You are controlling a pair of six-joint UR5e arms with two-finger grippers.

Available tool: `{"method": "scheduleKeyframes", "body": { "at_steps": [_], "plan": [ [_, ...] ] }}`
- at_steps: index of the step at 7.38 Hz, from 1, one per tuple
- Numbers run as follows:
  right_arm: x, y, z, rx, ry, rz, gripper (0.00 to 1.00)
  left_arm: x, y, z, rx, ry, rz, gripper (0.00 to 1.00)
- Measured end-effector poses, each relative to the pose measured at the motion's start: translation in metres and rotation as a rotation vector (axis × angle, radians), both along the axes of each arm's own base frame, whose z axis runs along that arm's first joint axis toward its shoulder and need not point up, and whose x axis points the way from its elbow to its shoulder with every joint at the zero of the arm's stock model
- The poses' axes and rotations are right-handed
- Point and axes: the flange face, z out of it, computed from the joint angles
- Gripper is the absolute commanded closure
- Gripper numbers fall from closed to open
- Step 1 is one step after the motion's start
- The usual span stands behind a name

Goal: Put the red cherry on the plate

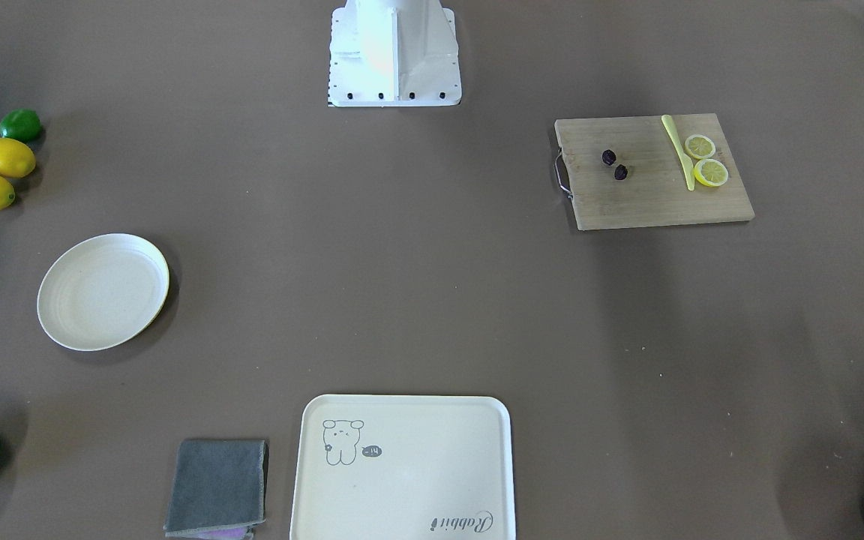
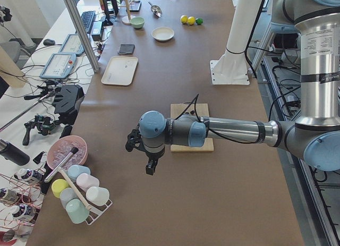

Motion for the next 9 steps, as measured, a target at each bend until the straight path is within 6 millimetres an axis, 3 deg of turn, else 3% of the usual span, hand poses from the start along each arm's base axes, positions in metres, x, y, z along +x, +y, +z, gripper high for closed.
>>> {"method": "scheduleKeyframes", "body": {
  "at_steps": [5, 7, 9],
  "plan": [
    [-0.003, 0.0, 0.002, -0.003, 0.001, -0.006, 0.0, 0.005, 0.004, -0.015, 0.022, 0.023, 0.007, 0.02],
    [-0.023, -0.003, -0.003, 0.033, -0.012, -0.048, 0.0, 0.007, 0.005, -0.023, 0.023, 0.026, -0.001, 0.03],
    [-0.062, -0.008, -0.016, 0.144, -0.043, -0.128, 0.0, 0.01, 0.002, -0.034, 0.016, 0.031, -0.021, 0.03]
  ]
}}
